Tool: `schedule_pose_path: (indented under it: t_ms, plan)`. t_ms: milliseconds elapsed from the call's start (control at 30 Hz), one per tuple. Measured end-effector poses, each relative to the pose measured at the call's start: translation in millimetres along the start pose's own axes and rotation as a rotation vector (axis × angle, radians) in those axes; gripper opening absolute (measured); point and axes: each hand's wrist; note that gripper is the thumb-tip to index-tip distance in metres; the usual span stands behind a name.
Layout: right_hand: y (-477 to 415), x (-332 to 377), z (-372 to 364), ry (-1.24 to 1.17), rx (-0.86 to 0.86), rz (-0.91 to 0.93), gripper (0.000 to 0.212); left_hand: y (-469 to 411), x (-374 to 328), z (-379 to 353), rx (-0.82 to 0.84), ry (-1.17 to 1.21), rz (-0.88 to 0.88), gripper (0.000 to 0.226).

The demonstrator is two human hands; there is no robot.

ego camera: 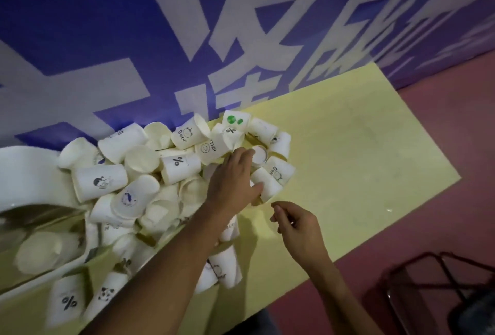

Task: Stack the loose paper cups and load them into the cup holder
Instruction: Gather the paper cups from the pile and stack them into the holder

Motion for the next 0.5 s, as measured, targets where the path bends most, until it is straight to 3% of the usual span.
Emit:
schedule_pose_path:
  t_ms: [233, 367, 500]
  plan:
    - [-47.9, -39.1, 39.0, 0.027, 0.026, -0.030, 0.017, -73.0, -14.7, -39.5, 0.113, -0.183, 0.227, 0.085]
    - [-74.0, -49.6, 48.1, 0.071, -0.002, -0.063, 0.014, -87.2, -19.0, -48.1, 0.120, -0.231, 0.277, 0.068]
    - [-104.8, -65.2, 40.0, 0.170, 0.052, -0.121, 0.051, -85.8, -19.1, -36.1, 0.058, -0.115, 0.279, 0.050]
Point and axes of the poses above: each hand's wrist, its own y-axis away from the middle knuckle, its own z-axis out of the back of the hand, x = y × z, and after that the axes turned 15 degrees about y, right-handed
